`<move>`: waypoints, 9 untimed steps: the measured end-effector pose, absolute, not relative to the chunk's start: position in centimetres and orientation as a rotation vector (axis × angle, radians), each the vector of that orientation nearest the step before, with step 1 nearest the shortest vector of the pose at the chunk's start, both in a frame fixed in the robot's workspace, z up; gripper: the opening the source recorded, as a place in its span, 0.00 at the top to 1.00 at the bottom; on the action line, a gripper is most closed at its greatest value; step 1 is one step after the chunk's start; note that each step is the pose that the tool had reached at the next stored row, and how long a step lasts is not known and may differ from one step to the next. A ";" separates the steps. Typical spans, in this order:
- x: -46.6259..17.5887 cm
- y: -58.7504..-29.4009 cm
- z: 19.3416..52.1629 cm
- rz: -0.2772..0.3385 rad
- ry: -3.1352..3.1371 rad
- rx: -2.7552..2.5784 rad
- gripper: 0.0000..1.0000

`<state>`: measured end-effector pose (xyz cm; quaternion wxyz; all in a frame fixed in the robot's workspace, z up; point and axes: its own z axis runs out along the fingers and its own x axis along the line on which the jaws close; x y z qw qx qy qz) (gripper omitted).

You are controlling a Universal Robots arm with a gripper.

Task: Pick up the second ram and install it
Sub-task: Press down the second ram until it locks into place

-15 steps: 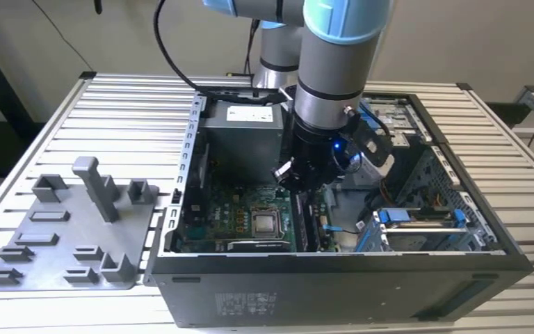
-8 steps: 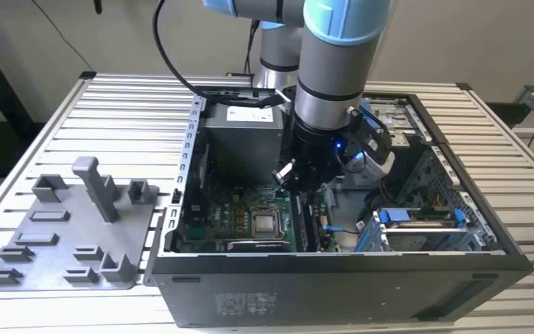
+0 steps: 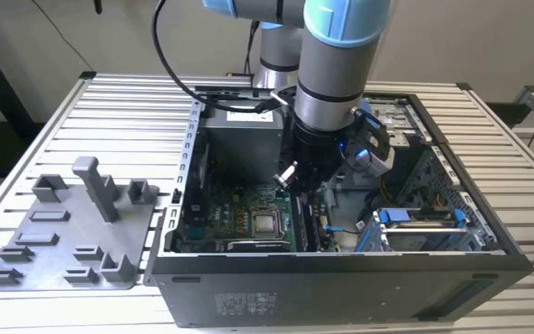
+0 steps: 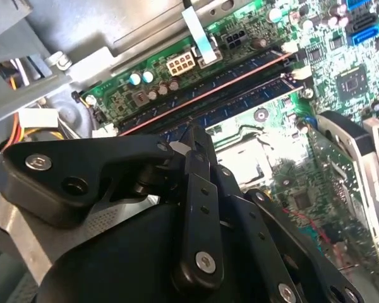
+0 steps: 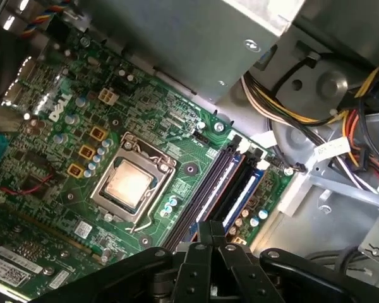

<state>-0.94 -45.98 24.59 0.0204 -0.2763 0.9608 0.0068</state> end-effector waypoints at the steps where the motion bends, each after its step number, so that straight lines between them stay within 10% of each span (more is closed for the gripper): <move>1: -0.9 -46.0 24.6 0.021 2.973 -0.881 0.89; 9: -0.9 -46.0 24.4 0.023 2.906 -1.086 0.89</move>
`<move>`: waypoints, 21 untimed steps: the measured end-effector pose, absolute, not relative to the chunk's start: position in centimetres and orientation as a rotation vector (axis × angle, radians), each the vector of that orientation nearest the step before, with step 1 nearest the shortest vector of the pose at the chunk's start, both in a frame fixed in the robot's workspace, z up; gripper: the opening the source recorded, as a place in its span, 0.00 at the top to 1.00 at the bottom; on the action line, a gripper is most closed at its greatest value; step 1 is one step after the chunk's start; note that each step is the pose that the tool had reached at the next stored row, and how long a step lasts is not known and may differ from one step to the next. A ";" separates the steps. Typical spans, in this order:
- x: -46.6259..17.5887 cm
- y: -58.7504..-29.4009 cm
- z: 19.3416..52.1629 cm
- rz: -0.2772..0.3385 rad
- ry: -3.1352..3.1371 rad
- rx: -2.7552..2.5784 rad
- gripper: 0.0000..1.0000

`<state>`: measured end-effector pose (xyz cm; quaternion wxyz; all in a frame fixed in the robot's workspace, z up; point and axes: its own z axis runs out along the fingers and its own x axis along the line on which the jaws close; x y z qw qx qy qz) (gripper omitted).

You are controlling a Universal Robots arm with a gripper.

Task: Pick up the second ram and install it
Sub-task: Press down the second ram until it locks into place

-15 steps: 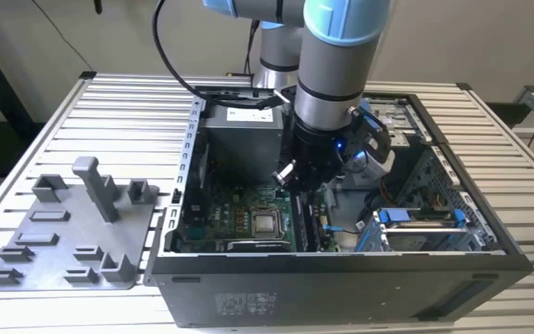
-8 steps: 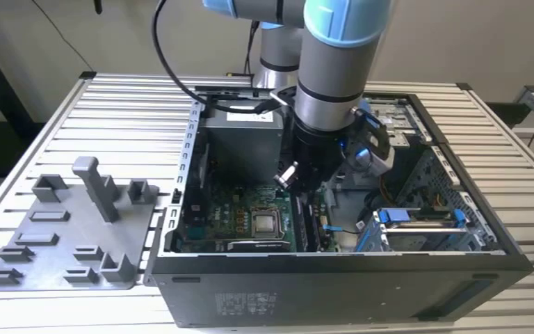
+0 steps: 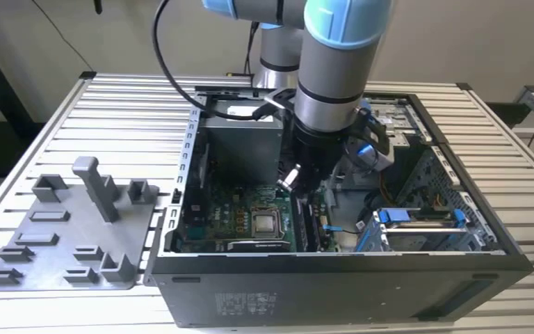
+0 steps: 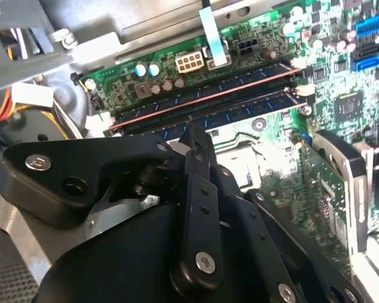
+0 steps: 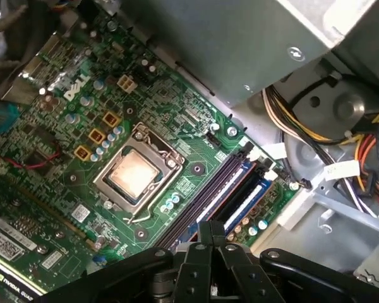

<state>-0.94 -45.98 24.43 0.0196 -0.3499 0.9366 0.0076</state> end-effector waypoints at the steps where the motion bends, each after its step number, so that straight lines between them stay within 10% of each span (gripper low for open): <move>1: -0.9 -46.0 24.4 0.024 2.896 -1.112 0.89; 21: -0.9 -46.0 24.2 0.033 2.688 -1.555 0.89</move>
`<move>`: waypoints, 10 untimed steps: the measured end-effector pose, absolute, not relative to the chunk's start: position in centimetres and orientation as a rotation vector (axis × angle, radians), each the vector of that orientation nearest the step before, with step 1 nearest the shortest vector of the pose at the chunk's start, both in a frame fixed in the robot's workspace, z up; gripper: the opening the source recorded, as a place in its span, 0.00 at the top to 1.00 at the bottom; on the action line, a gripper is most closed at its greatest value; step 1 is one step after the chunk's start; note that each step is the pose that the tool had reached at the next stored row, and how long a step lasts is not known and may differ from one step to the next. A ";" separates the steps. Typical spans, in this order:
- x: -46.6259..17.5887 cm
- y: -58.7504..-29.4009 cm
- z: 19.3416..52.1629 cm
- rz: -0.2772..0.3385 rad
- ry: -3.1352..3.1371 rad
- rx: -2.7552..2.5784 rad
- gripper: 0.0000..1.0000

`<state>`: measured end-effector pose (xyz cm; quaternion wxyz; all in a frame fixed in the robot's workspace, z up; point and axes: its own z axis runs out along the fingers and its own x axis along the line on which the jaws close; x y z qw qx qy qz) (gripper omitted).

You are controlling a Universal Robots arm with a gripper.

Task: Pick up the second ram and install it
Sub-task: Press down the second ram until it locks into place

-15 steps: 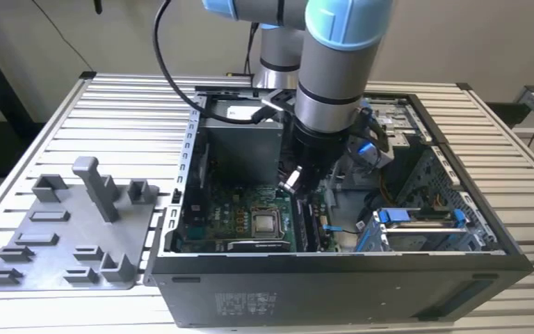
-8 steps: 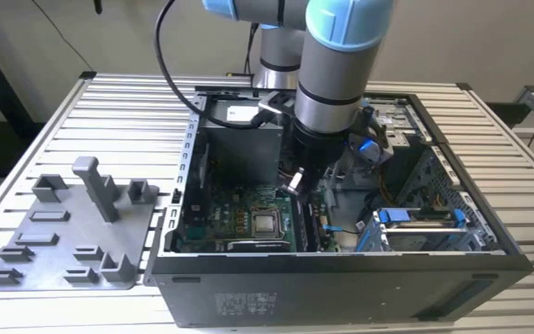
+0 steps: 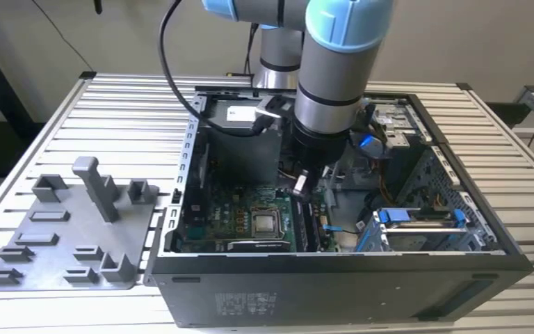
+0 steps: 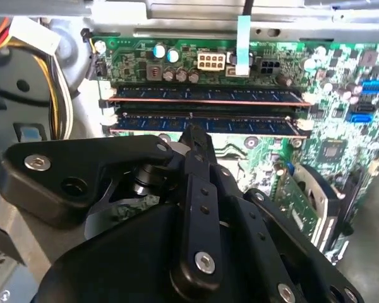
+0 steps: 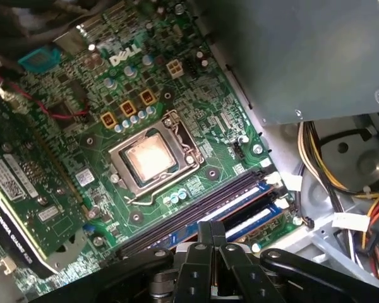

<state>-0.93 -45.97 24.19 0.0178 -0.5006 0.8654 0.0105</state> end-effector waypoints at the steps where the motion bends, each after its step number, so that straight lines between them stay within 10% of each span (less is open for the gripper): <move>1: -0.9 -46.0 24.2 0.032 2.673 -1.580 0.89; 10: -0.9 -46.0 24.1 0.033 2.536 -1.789 0.89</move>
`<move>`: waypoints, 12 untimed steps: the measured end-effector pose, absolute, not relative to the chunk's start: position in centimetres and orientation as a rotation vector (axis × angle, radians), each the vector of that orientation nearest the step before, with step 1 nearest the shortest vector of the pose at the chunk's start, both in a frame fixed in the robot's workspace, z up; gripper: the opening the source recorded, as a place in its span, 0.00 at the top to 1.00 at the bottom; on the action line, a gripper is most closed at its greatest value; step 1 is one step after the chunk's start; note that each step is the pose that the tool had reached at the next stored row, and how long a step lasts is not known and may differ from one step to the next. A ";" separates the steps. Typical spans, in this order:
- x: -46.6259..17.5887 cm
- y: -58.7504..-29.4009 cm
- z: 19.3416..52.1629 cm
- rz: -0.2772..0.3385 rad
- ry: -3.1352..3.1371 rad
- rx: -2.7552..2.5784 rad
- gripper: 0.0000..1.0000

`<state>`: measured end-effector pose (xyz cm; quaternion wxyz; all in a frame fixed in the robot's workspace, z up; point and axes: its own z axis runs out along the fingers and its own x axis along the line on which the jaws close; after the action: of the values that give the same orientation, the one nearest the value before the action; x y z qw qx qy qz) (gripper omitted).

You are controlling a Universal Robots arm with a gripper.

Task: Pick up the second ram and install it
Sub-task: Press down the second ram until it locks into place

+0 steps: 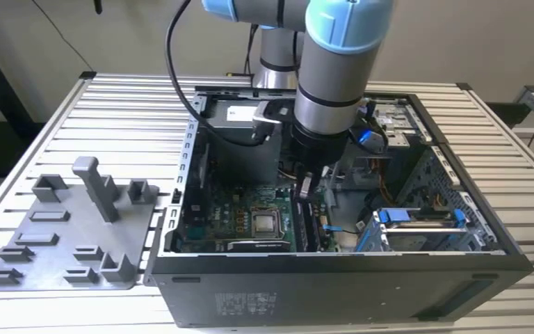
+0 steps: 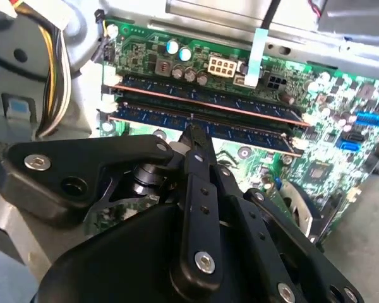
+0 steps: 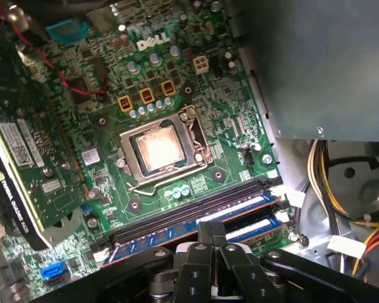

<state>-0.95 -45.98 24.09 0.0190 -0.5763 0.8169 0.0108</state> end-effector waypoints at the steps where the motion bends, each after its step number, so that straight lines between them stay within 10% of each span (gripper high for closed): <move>1: -0.9 -46.0 24.1 0.034 2.521 -1.810 0.89; 12: -1.0 -46.0 24.0 0.037 2.390 -1.981 0.89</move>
<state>-0.97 -46.02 23.97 0.0186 -0.6381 0.7697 0.0119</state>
